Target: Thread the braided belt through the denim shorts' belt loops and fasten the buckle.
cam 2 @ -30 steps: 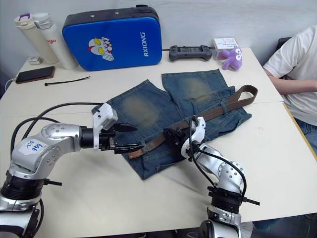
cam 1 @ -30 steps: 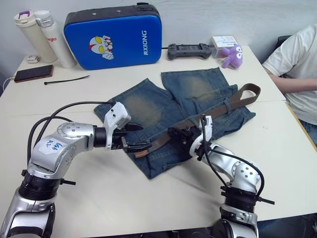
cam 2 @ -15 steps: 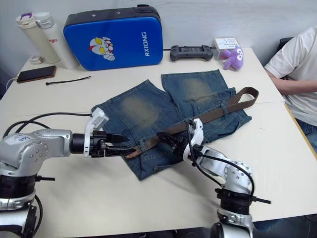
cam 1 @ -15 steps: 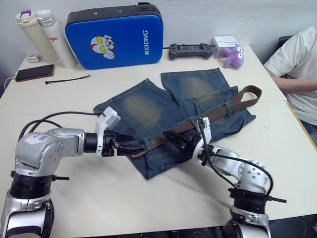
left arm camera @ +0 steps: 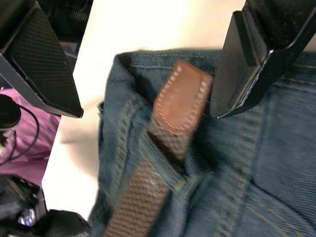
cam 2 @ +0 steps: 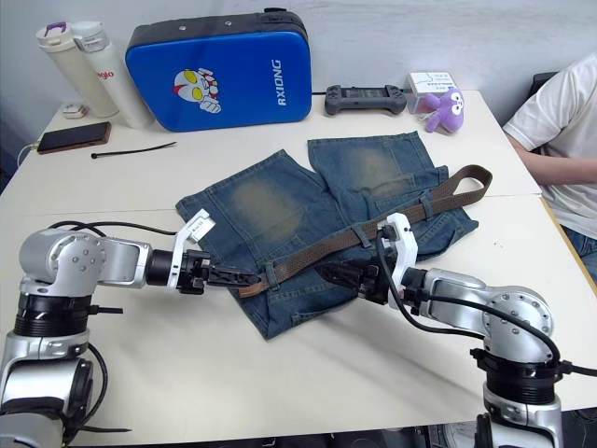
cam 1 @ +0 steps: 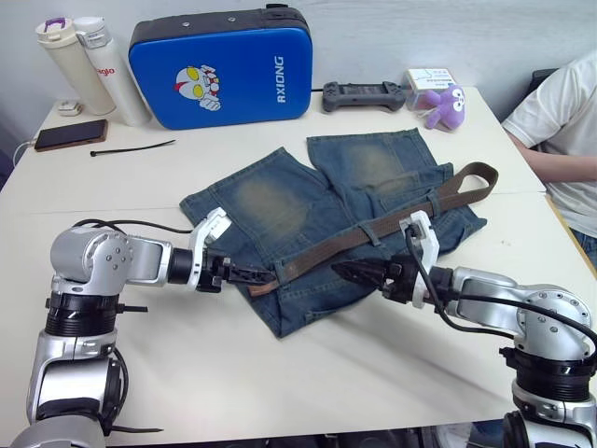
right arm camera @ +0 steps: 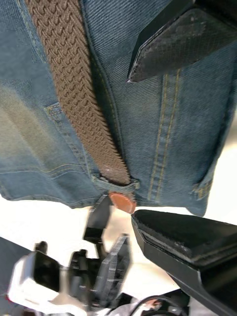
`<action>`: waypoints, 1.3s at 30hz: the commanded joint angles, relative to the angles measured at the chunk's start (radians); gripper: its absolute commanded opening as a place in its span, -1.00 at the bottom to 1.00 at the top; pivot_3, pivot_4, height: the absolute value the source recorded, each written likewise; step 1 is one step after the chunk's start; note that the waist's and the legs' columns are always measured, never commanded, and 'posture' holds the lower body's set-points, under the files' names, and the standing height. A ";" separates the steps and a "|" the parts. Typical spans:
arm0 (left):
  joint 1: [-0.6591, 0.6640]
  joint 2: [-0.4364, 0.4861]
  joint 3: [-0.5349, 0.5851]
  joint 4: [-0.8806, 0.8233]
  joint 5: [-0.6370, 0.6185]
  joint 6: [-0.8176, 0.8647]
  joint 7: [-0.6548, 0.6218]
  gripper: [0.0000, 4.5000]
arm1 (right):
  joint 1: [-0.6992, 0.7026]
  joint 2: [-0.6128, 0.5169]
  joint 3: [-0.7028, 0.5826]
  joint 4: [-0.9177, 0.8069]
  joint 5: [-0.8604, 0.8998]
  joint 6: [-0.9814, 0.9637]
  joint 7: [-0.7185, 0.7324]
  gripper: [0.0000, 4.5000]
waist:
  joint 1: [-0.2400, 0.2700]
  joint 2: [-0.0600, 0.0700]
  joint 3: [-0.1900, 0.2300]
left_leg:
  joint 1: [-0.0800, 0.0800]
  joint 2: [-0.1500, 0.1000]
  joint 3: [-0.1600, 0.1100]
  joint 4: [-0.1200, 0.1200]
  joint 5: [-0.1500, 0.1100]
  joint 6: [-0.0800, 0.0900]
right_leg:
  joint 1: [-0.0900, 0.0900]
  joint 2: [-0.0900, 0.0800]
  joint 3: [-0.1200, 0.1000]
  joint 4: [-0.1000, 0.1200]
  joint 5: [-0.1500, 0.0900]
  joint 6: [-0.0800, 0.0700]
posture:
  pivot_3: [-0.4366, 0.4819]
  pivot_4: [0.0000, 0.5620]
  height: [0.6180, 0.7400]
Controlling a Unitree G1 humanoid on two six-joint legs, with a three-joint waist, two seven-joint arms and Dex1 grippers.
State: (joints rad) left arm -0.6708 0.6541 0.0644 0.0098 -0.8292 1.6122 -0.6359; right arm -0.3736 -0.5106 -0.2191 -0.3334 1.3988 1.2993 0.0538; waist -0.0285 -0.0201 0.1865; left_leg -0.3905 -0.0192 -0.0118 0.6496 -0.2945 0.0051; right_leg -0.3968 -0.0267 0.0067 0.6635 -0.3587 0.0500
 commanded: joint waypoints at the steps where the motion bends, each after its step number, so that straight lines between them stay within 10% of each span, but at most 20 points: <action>1: -0.003 0.007 -0.031 0.032 -0.051 0.002 0.017 1.00 | 0.006 -0.015 0.002 -0.032 0.009 -0.035 0.023 0.96 | 0.001 0.000 0.000 | 0.000 0.000 0.000 0.000 0.001 -0.002 | 0.000 0.000 0.000 0.000 0.000 0.000 | -0.05 -0.47 1.00; 12: 0.002 -0.024 -0.051 0.062 -0.141 0.002 0.067 1.00 | 0.003 -0.017 0.036 -0.016 -0.029 -0.073 0.016 0.96 | 0.002 0.000 0.000 | 0.000 0.000 0.000 0.001 0.002 -0.003 | 0.000 0.000 0.000 0.000 0.000 0.000 | -0.05 -0.47 1.00; 23: 0.042 -0.030 0.020 0.052 -0.177 0.002 0.135 -0.74 | -0.035 -0.231 0.165 -0.116 -0.370 -0.198 0.246 1.00 | 0.002 0.000 0.000 | -0.001 0.000 0.000 0.002 0.002 -0.003 | 0.000 0.000 0.000 0.000 0.000 0.000 | -0.05 -0.47 1.00; 25: 0.043 -0.030 0.032 0.051 -0.196 0.002 0.149 -1.00 | -0.054 -0.298 0.205 -0.116 -0.466 -0.251 0.318 0.73 | 0.003 0.000 0.000 | -0.001 0.000 -0.001 0.002 0.002 -0.003 | 0.000 0.000 0.000 0.000 0.000 0.000 | -0.05 -0.47 1.00; 34: 0.054 -0.035 0.055 0.015 -0.284 0.002 0.215 -1.00 | -0.094 -0.292 0.346 0.085 -0.743 -0.382 0.435 -0.90 | 0.002 0.000 0.000 | -0.001 0.000 -0.001 0.003 0.002 -0.004 | 0.000 0.000 0.000 0.000 0.000 0.000 | -0.05 -0.47 1.00; 39: 0.090 0.041 0.067 -0.025 -0.372 0.002 0.226 -1.00 | -0.094 -0.263 0.425 0.223 -0.869 -0.390 0.463 -0.96 | 0.001 -0.002 -0.001 | 0.001 0.000 -0.001 0.004 0.002 -0.004 | 0.002 0.000 0.000 0.000 0.000 0.000 | -0.05 -0.47 1.00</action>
State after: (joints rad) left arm -0.6026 0.6402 0.1001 0.0355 -1.1269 1.6132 -0.4071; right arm -0.4808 -0.7684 0.1528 -0.2009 0.6297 0.8974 0.5162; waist -0.0278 -0.0219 0.1854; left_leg -0.3893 -0.0197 -0.0125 0.6536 -0.2922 0.0009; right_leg -0.3949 -0.0271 0.0064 0.6640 -0.3587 0.0501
